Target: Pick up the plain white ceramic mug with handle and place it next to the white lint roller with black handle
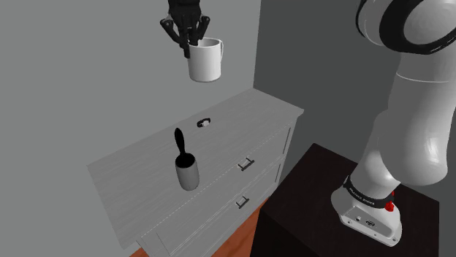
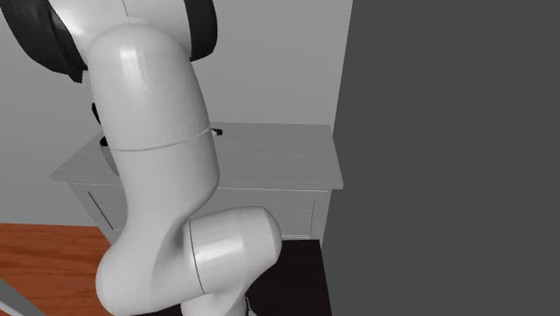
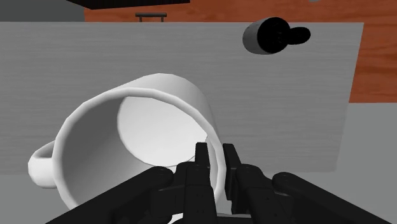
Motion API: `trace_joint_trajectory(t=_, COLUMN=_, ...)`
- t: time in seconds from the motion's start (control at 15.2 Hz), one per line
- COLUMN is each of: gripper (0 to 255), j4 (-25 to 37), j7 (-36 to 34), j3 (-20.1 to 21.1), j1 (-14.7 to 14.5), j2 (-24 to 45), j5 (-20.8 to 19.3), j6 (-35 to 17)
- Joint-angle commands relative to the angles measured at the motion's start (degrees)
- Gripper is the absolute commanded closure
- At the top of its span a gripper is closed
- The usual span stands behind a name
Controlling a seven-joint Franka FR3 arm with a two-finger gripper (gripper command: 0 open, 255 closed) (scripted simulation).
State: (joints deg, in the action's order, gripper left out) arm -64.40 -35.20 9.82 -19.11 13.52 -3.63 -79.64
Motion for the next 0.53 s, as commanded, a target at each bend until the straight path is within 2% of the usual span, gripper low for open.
trace_joint_trajectory(t=0.0, gripper=255, j4=5.5, j7=-2.3, j3=0.8, j1=-1.9, j2=3.7, j5=-1.0, j6=1.9)
trace_joint_trajectory(t=0.07, gripper=255, j4=11.0, j7=-4.2, j3=1.4, j1=-3.8, j2=7.3, j5=-2.0, j6=3.8)
trace_joint_trajectory(t=0.46, gripper=255, j4=-0.5, j7=-4.1, j3=1.3, j1=-2.8, j2=3.0, j5=-1.0, j6=-3.4)
